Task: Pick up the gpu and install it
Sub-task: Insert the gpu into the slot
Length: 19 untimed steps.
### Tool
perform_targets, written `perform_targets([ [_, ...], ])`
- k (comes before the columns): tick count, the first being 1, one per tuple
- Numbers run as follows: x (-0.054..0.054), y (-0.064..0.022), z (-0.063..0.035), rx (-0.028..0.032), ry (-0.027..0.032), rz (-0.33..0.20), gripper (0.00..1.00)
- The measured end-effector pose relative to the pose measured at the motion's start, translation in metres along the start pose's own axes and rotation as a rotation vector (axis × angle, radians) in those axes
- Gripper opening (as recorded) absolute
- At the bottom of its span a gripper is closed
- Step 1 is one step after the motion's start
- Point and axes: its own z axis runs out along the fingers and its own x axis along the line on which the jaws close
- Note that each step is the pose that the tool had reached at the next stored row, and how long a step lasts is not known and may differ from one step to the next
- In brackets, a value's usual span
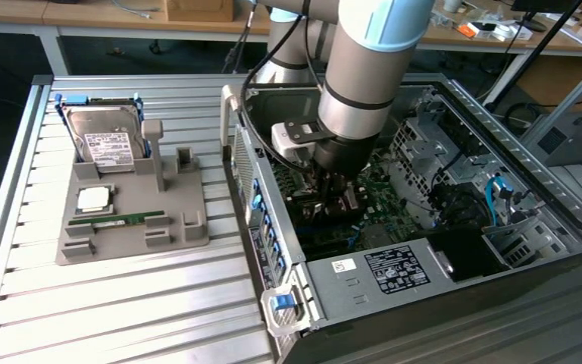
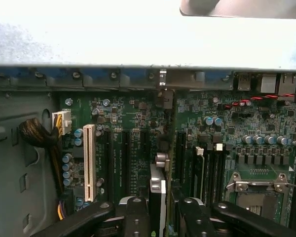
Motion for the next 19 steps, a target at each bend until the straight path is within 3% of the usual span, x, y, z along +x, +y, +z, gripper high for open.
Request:
perform_targets([
  [11, -0.0024, -0.0052, 0.0006, -0.0001, -0.002, 0.0, 0.27],
  [19, -0.0023, -0.0099, 0.001, -0.0011, 0.0012, 0.02, 0.27],
])
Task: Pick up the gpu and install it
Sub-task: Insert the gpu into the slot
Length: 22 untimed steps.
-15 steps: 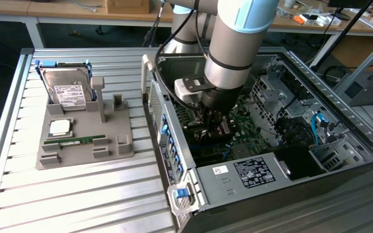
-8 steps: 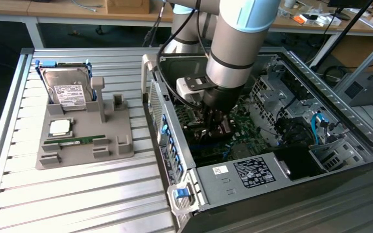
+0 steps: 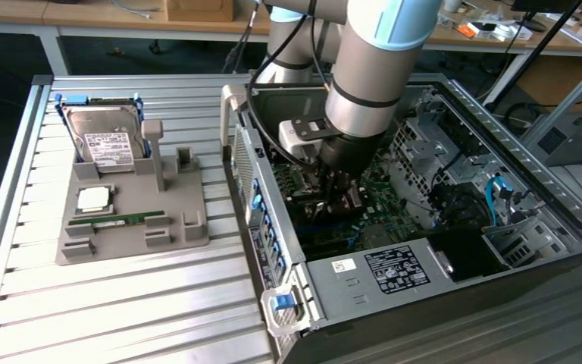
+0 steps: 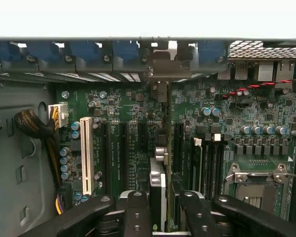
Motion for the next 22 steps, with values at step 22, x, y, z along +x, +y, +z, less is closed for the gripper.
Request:
perform_targets([
  [22, -0.0027, 0.0039, 0.0, -0.0002, 0.0028, 0.017, 0.27],
])
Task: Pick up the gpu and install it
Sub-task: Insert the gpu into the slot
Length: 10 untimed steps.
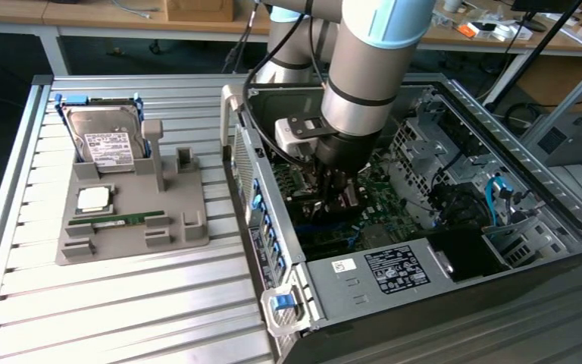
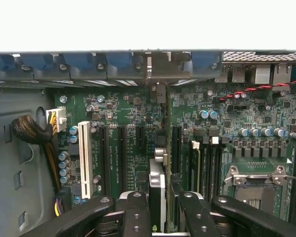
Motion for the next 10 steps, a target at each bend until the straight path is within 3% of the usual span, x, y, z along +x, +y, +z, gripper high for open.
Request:
perform_targets([
  [4, 0.0, 0.0, 0.0002, 0.0001, 0.0015, 0.008, 0.27],
  [7, 0.0, 0.0001, 0.0003, 0.0, 0.0077, 0.012, 0.27],
  [10, -0.0004, 0.0001, 0.0002, 0.0, 0.008, 0.012, 0.27],
])
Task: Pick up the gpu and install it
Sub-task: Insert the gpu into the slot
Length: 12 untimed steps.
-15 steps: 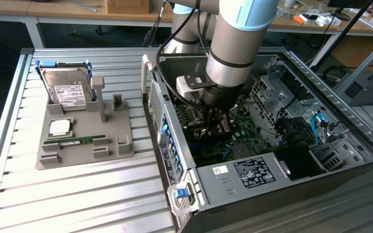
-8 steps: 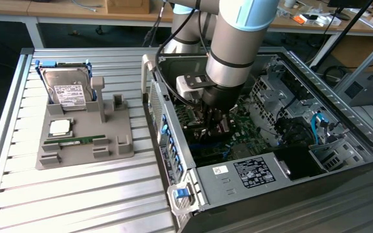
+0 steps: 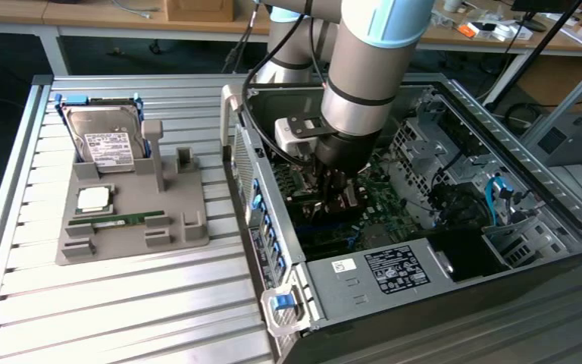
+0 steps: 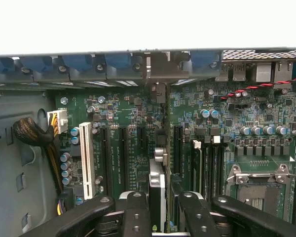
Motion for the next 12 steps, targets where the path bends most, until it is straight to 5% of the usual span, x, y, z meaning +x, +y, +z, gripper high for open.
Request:
perform_targets([
  [12, -0.0007, 0.0015, 0.0024, 0.0, -0.0001, 0.0, 0.27],
])
